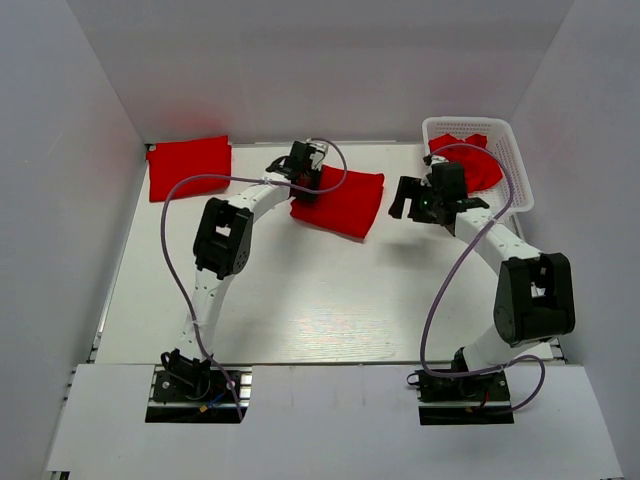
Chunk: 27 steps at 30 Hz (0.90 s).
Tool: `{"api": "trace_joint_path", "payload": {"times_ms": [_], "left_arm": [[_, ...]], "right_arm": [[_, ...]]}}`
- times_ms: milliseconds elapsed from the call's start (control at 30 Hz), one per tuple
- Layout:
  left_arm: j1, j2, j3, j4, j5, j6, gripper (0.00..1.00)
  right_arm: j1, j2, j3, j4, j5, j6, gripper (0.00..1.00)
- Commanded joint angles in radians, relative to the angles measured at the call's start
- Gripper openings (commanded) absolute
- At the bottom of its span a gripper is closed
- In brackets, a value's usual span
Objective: Fold and stack the t-shirts
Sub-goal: Put the neatly folded tshirt into the corner of the board with the left arm
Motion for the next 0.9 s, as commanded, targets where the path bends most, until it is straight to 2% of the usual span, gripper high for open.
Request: {"api": "trace_joint_path", "payload": {"times_ms": [0, 33, 67, 300, 367, 500, 867], "left_arm": [[-0.008, 0.070, -0.044, -0.117, -0.066, 0.031, 0.34], [-0.008, 0.060, -0.054, -0.108, -0.066, 0.031, 0.07], [-0.008, 0.051, -0.054, -0.099, -0.066, 0.031, 0.00], [0.024, -0.208, -0.267, 0.165, 0.093, 0.054, 0.00], [0.038, -0.294, -0.321, 0.235, 0.102, 0.108, 0.00], [0.060, -0.345, -0.281, 0.184, 0.139, 0.156, 0.00], [0.162, -0.399, -0.177, 0.049, 0.129, 0.216, 0.00]], "right_arm": [[-0.004, -0.052, -0.025, 0.000, 0.091, -0.014, 0.90], [-0.004, -0.066, -0.039, 0.003, 0.095, -0.014, 0.90], [-0.004, -0.070, -0.043, 0.005, 0.097, -0.016, 0.90], [-0.004, -0.104, -0.063, 0.007, 0.155, -0.027, 0.90], [-0.007, -0.110, -0.068, 0.008, 0.158, -0.030, 0.90], [-0.004, -0.104, -0.048, -0.016, 0.152, -0.036, 0.90], [-0.006, -0.075, -0.010, -0.035, 0.142, -0.041, 0.90]]}}
